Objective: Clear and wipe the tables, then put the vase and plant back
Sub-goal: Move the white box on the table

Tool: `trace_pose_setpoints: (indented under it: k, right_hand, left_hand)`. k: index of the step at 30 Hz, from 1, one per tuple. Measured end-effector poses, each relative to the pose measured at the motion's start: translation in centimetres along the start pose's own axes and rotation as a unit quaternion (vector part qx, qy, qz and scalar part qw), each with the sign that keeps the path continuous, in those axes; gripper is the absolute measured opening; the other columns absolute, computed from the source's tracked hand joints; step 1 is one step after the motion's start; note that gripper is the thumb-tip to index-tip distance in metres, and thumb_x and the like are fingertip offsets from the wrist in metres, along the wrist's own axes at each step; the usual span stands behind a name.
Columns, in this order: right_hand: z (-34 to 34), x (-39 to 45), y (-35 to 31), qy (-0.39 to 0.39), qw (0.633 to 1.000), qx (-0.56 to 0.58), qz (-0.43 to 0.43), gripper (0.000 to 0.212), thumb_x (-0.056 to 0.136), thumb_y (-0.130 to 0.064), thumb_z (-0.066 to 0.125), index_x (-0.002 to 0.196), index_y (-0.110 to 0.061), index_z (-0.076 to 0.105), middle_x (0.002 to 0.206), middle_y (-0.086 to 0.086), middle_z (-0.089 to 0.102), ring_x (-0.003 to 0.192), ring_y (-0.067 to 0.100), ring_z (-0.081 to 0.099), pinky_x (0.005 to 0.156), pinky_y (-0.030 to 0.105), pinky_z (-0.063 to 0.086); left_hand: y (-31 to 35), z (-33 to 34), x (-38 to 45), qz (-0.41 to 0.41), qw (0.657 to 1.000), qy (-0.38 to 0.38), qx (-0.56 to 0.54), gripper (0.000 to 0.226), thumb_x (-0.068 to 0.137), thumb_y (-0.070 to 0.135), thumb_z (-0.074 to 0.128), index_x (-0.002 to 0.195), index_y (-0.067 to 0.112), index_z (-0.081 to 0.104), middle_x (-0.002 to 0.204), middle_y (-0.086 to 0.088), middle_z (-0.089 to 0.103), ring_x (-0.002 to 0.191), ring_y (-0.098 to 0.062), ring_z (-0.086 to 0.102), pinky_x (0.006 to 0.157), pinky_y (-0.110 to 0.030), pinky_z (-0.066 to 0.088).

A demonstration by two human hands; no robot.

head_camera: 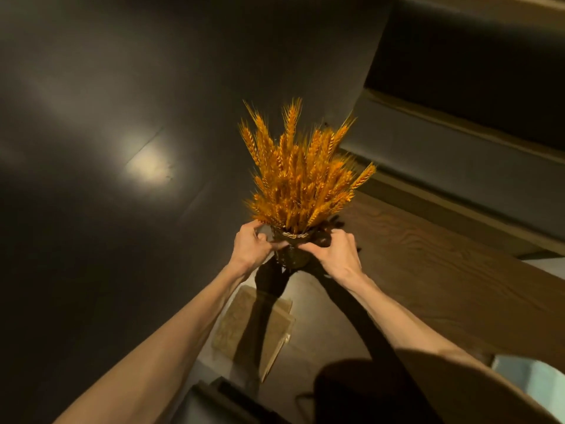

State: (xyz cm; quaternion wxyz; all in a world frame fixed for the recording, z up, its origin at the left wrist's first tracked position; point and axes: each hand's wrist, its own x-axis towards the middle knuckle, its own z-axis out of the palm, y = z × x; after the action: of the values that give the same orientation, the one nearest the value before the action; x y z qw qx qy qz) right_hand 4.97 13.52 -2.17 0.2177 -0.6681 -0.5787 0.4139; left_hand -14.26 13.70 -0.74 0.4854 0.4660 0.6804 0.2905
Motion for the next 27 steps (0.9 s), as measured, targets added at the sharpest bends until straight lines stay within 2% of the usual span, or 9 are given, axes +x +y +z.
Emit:
trace_pose_setpoints:
  k: [2,4,8,11,14,15,18,20,27]
  right_hand:
    - [1.0,0.0,0.2,0.007,1.000,0.006,0.004,0.033,0.081,-0.038,0.082,0.060,-0.030,0.057,0.058,-0.010,0.064,0.057,0.007,0.062,0.054,0.021,0.042]
    - [1.7,-0.1,0.7,0.010,1.000,0.006,-0.003,0.032,0.082,-0.033,0.082,0.060,-0.034,0.059,0.055,-0.021,0.062,0.056,-0.004,0.060,0.058,0.013,0.040]
    - [2.3,-0.5,1.2,0.025,0.999,0.003,-0.030,0.013,0.081,-0.030,0.084,0.079,-0.030,0.072,0.081,-0.015,0.073,0.072,-0.001,0.065,0.068,0.016,0.041]
    - [2.1,-0.7,1.0,-0.001,1.000,0.014,-0.025,0.013,0.083,-0.026,0.082,0.086,-0.032,0.071,0.078,-0.022,0.066,0.067,-0.011,0.061,0.062,0.005,0.041]
    - [1.4,-0.7,1.1,-0.048,0.999,-0.014,-0.018,0.012,0.088,-0.023,0.077,0.098,-0.026,0.070,0.084,-0.009,0.072,0.057,-0.008,0.062,0.051,0.010,0.046]
    - [1.0,-0.8,1.3,-0.053,0.998,-0.028,-0.010,0.014,0.089,-0.024,0.077,0.100,-0.022,0.069,0.089,-0.003,0.074,0.059,-0.005,0.065,0.052,0.013,0.049]
    - [-0.6,-1.7,2.2,-0.054,0.998,-0.027,0.019,0.046,0.087,-0.026,0.078,0.128,-0.015,0.061,0.118,0.004,0.069,0.098,0.011,0.071,0.077,0.032,0.062]
    - [-2.3,-2.8,2.5,-0.057,0.998,-0.011,0.016,0.068,0.088,-0.023,0.077,0.148,-0.019,0.045,0.133,0.003,0.062,0.116,0.014,0.064,0.084,0.035,0.062]
    - [-10.9,-8.9,6.1,0.004,1.000,0.010,0.022,0.053,0.091,-0.023,0.074,0.140,-0.025,0.054,0.129,-0.006,0.062,0.107,0.005,0.062,0.088,0.026,0.056]
  left_hand:
    - [-0.9,-0.1,0.3,0.002,1.000,0.006,0.006,0.046,0.077,0.013,0.083,0.120,0.021,0.067,0.092,-0.027,0.062,0.090,-0.039,0.061,0.092,-0.048,0.053]
    - [-1.8,-0.3,0.6,0.010,1.000,0.000,0.021,0.031,0.086,0.008,0.074,0.108,0.029,0.069,0.066,-0.003,0.065,0.059,-0.022,0.060,0.069,-0.043,0.055]
    - [-3.7,-0.3,0.9,0.003,0.999,0.004,0.036,0.010,0.089,0.008,0.070,0.089,0.017,0.067,0.046,0.020,0.053,0.042,0.001,0.049,0.046,-0.017,0.041]
    - [-3.5,0.2,0.5,-0.006,1.000,0.003,0.017,0.015,0.084,0.022,0.077,0.088,0.016,0.064,0.054,0.017,0.056,0.050,-0.002,0.051,0.055,-0.020,0.043]
    - [-3.6,1.0,-0.5,-0.051,0.999,0.017,0.006,0.063,0.079,0.032,0.081,0.134,0.015,0.054,0.105,-0.013,0.070,0.090,-0.026,0.067,0.091,-0.043,0.052]
    - [-3.7,1.2,-1.0,-0.083,0.996,0.020,-0.001,0.073,0.079,0.034,0.081,0.140,0.013,0.048,0.116,-0.016,0.067,0.097,-0.026,0.066,0.094,-0.041,0.052]
    - [-3.5,2.6,-2.9,-0.162,0.987,-0.021,-0.002,0.047,0.084,0.031,0.077,0.121,0.007,0.060,0.107,-0.003,0.066,0.088,-0.007,0.062,0.068,-0.016,0.048]
    - [-2.7,4.3,-3.9,-0.160,0.986,-0.055,0.016,0.024,0.089,0.026,0.072,0.102,0.007,0.068,0.099,-0.004,0.069,0.089,-0.009,0.063,0.060,-0.016,0.043]
    - [3.4,12.3,-6.3,-0.066,0.987,-0.121,0.079,0.006,0.091,0.017,0.068,0.090,0.015,0.073,0.093,-0.001,0.072,0.096,-0.015,0.065,0.094,-0.037,0.052]
